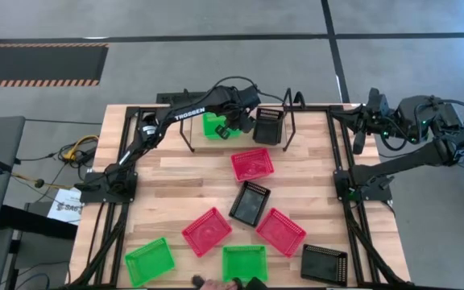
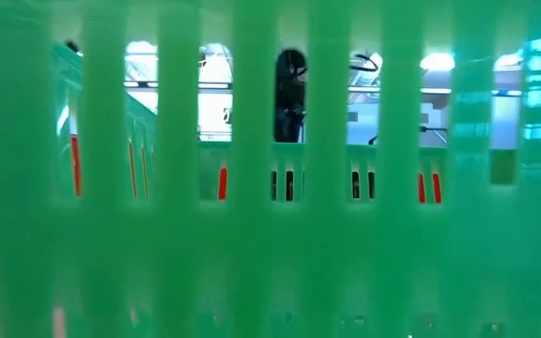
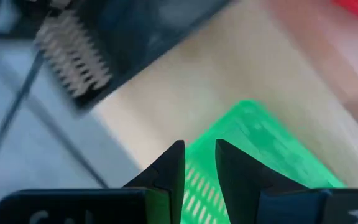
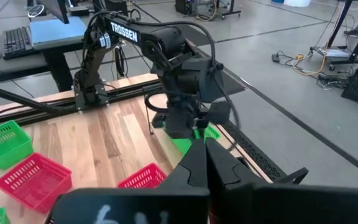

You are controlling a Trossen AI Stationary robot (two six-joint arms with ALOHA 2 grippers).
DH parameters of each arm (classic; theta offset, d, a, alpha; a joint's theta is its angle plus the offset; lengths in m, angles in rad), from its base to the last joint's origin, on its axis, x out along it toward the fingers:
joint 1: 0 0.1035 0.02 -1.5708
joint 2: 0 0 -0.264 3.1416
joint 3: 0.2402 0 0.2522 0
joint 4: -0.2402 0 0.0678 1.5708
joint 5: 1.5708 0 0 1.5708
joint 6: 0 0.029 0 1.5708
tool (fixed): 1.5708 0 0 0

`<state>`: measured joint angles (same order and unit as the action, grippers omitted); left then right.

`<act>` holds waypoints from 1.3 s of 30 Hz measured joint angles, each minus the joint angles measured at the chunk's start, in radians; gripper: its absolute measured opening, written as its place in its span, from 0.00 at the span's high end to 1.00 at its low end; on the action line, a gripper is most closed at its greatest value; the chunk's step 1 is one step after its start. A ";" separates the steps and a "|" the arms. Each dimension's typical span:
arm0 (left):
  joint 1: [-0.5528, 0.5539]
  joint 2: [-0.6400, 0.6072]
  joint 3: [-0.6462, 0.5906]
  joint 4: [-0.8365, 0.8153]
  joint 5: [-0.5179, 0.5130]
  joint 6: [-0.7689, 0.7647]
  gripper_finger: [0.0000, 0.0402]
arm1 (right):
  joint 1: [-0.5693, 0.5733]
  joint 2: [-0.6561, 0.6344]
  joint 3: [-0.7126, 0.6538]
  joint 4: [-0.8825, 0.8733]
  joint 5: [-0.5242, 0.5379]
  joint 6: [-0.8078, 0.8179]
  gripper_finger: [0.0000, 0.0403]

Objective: Stack baskets on shelf by color
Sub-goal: Put the top green bin on the shelf

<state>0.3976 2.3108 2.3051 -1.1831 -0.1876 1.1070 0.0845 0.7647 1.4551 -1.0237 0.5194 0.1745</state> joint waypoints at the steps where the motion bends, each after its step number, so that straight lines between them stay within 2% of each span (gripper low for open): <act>1: -0.007 0.000 0.003 0.013 -0.055 -0.113 0.81 | 0.000 0.000 0.000 0.000 0.000 0.000 1.00; 4: -0.034 0.000 0.039 -0.008 -0.233 -0.468 0.81 | 0.000 0.000 0.000 0.001 0.000 0.001 1.00; 6: -0.058 -0.009 0.051 -0.055 -0.284 -0.677 0.81 | 0.000 0.000 0.000 0.011 0.000 0.001 1.00; 8: -0.077 -0.021 0.046 -0.083 -0.257 -0.918 0.81 | 0.000 0.000 0.000 0.017 0.000 0.001 1.00; 11: -0.091 -0.023 0.050 -0.121 -0.125 -1.284 0.81 | 0.000 0.000 0.000 0.018 0.000 0.001 1.00; 14: -0.090 -0.021 0.048 -0.149 -0.044 -1.504 0.81 | 0.000 0.000 0.000 0.017 0.000 0.001 1.00; 16: -0.093 -0.018 0.048 -0.159 -0.027 -1.512 0.81 | 0.000 0.000 0.000 0.016 0.000 0.000 1.00; 19: -0.106 -0.016 0.048 -0.197 -0.017 -1.415 0.81 | 0.000 -0.002 0.000 0.014 0.000 0.000 1.00; 24: -0.122 -0.016 0.048 -0.263 0.062 -1.226 0.81 | 0.000 -0.009 0.000 0.013 0.000 -0.007 1.00; 27: -0.129 -0.004 0.041 -0.297 0.008 -1.142 0.81 | 0.000 -0.007 0.000 0.013 0.000 -0.007 1.00; 30: -0.120 0.003 0.006 -0.336 -0.061 -1.136 0.81 | 0.000 -0.007 0.000 0.012 0.000 -0.007 1.00; 34: -0.092 0.002 -0.033 -0.331 -0.021 -1.153 0.81 | 0.000 -0.007 0.000 0.012 0.000 -0.006 1.00; 39: -0.087 0.002 -0.032 -0.320 -0.045 -1.142 0.81 | 0.000 -0.007 0.000 0.014 0.000 -0.007 1.00</act>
<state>0.3107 2.3127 2.2726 -1.5032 -0.2327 -0.0345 0.0845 0.7578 1.4551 -1.0093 0.5194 0.1679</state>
